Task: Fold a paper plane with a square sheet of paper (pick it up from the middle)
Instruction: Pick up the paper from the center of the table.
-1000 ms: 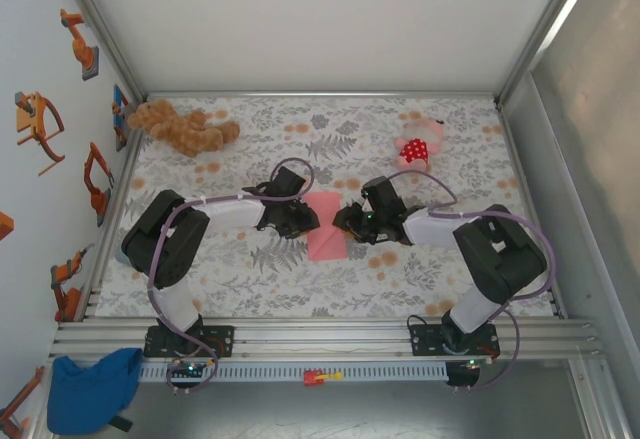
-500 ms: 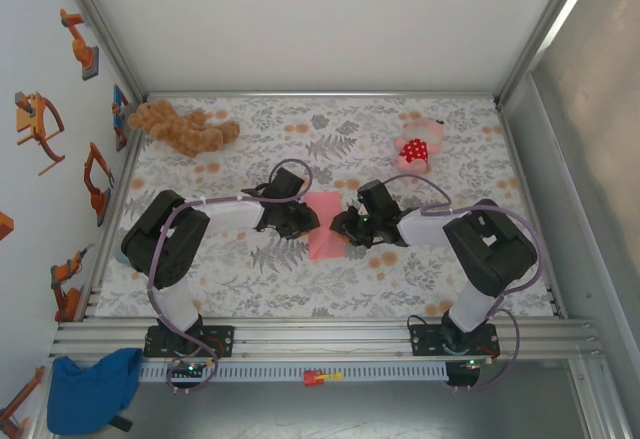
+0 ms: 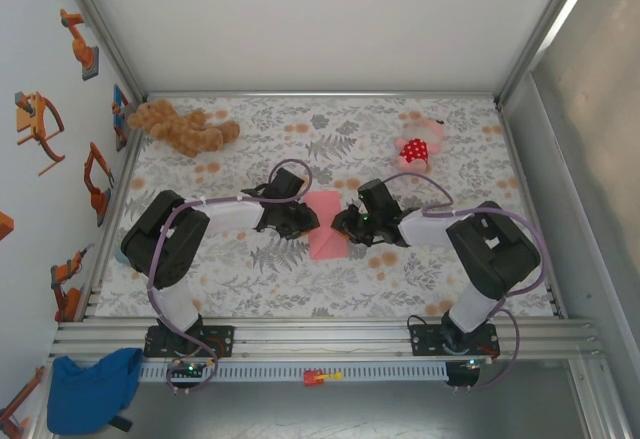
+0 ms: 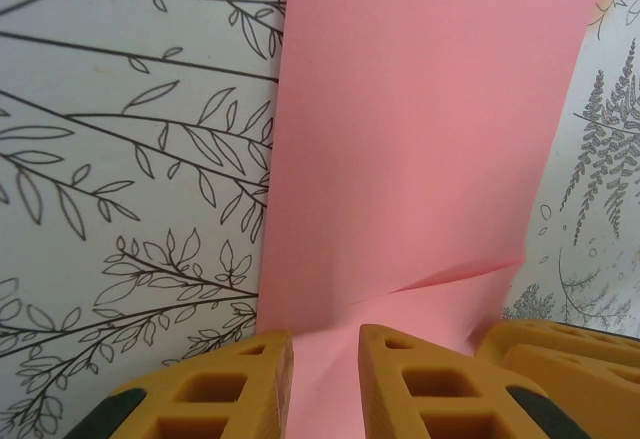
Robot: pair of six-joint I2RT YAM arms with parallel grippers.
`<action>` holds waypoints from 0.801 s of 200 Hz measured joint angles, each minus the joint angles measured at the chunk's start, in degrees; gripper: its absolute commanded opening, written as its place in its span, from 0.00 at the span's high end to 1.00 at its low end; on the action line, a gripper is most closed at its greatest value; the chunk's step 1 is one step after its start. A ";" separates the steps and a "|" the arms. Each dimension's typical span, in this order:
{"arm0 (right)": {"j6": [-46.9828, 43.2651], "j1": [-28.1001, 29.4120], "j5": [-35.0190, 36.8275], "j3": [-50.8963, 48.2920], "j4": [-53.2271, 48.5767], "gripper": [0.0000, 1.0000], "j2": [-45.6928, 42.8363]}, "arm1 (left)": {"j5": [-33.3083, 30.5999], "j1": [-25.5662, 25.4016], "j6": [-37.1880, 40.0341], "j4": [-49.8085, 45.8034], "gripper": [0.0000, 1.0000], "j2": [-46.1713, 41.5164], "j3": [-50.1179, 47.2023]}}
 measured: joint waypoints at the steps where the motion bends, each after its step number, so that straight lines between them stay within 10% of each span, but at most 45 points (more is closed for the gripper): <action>1: 0.00 0.00 0.04 0.00 -0.02 0.75 0.00 | 0.00 0.00 0.00 0.00 0.75 0.00 0.00; 160: 0.13 0.07 -1.16 0.02 2.34 0.80 1.66 | 0.00 0.00 -0.02 0.24 0.76 -0.09 -0.24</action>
